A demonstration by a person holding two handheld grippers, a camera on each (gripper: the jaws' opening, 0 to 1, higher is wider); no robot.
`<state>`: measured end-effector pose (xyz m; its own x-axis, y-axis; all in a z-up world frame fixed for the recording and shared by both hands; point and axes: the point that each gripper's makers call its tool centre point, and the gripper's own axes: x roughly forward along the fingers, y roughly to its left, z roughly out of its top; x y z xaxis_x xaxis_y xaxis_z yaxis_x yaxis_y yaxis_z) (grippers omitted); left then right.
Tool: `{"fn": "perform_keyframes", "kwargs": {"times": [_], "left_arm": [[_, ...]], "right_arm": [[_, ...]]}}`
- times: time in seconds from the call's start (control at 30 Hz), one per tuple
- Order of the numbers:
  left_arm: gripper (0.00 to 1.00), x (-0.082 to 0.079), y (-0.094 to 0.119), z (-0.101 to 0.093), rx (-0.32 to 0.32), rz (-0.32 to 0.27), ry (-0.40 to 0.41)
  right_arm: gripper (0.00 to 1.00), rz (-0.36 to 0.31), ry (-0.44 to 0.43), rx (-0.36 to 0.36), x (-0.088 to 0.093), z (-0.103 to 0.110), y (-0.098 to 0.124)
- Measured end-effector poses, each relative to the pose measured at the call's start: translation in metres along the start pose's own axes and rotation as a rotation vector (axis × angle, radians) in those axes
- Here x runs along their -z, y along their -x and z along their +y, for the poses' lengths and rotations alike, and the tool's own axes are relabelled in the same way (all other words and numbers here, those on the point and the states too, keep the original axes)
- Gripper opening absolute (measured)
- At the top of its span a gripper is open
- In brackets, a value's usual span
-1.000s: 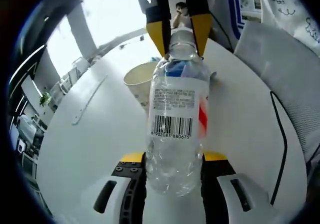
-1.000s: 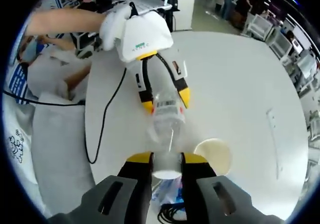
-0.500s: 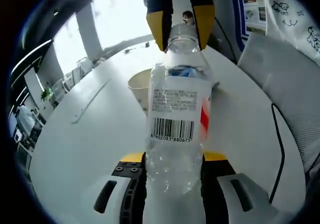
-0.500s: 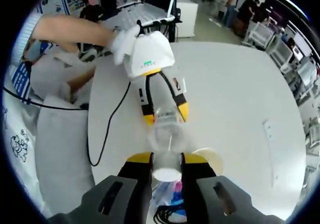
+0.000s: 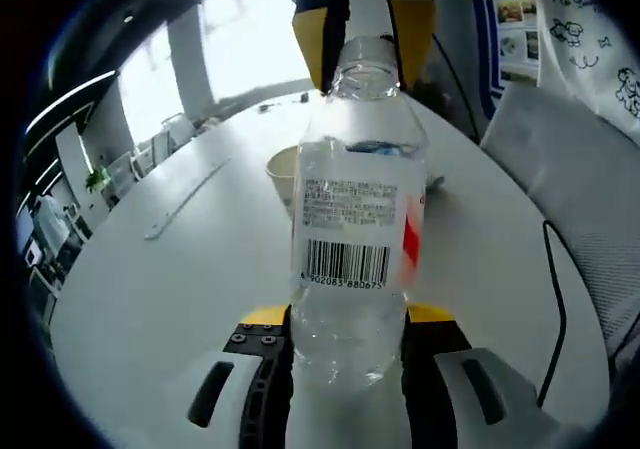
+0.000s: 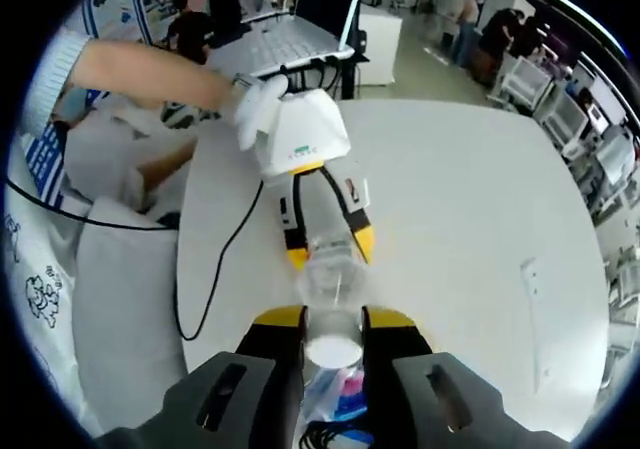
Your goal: Arrange the tabletop items into an orderly group along one side of the table until the central work area is clear of visible clutter.
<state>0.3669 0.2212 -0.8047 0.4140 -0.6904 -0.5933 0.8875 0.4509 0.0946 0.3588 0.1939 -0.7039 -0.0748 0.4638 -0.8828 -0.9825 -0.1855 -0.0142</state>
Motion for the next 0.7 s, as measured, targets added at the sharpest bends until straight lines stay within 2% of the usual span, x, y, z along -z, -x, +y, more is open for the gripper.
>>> {"fn": "perform_keyframes", "kwargs": {"times": [0.3, 0.7], "left_arm": [[0.38, 0.000, 0.002, 0.001, -0.001, -0.038, 0.033], [0.38, 0.003, 0.006, 0.003, 0.012, -0.088, 0.093]], "right_arm": [[0.18, -0.014, 0.015, 0.001, -0.010, -0.003, 0.001], [0.17, -0.068, 0.037, 0.006, -0.036, -0.007, -0.001]]}}
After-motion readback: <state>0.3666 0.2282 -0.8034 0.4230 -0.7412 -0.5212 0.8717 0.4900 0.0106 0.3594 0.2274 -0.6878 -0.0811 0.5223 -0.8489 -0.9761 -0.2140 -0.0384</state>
